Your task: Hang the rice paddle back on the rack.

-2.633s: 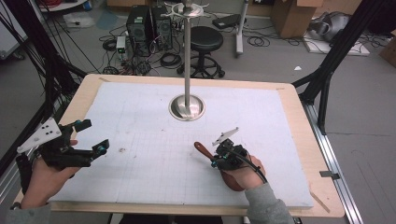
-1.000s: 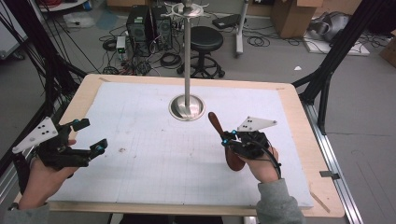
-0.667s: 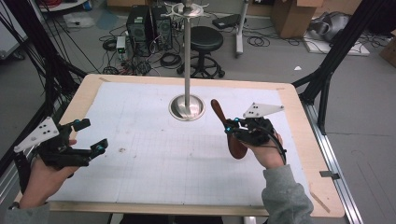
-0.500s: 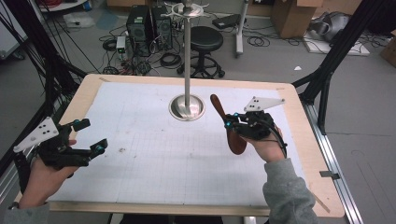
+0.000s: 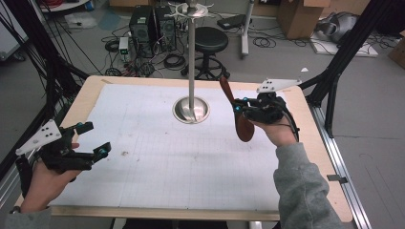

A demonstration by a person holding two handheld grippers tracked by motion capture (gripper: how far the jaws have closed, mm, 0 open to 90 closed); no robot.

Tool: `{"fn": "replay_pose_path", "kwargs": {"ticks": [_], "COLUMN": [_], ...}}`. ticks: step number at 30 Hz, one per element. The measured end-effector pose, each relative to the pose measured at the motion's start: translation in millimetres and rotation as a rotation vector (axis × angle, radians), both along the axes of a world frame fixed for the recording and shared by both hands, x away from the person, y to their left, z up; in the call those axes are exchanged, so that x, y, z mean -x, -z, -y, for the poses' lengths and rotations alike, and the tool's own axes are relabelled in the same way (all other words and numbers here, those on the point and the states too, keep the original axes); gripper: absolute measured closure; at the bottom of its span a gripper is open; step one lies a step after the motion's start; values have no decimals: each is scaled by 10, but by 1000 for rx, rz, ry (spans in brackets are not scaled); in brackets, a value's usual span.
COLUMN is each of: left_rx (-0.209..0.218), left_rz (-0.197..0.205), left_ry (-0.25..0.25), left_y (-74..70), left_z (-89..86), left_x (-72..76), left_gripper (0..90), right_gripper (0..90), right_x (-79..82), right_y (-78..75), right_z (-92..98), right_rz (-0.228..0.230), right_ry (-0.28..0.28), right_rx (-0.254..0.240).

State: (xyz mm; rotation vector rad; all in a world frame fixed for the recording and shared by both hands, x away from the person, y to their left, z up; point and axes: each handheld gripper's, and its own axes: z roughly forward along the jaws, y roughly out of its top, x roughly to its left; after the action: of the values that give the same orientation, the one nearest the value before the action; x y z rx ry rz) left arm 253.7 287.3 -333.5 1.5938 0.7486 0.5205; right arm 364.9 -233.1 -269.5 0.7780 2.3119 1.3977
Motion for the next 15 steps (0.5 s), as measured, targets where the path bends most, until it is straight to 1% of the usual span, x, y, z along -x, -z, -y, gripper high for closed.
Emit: {"fn": "replay_pose_path", "kwargs": {"ticks": [2, 3, 5, 6, 9, 12, 15], "left_rx": [1, 2, 2, 1, 2, 1, 1], "left_rz": [0, 0, 0, 0, 1, 2, 4], "left_ry": [2, 2, 3, 4, 5, 6, 5], "left_y": [-2, -2, -1, -1, -2, -8, -12], "left_z": [1, 2, 4, 5, 7, 0, -6], "left_x": [1, 1, 0, 0, 3, 8, 15], "left_gripper": [18, 18, 18, 18, 18, 18, 18], "right_gripper": [779, 779, 779, 779, 779, 779, 779], "right_x": [-33, -70, -83, -108, -169, -216, -258], "right_y": [-53, -103, -121, -147, -202, -261, -313], "right_z": [1, -5, -7, -12, -15, -31, -36], "right_rz": [0, 10, 9, 18, 20, 33, 35], "right_ry": [-3, -1, 0, 2, -2, -1, -3], "right_rx": [-9, -10, -9, -10, -29, -25, -30]}}
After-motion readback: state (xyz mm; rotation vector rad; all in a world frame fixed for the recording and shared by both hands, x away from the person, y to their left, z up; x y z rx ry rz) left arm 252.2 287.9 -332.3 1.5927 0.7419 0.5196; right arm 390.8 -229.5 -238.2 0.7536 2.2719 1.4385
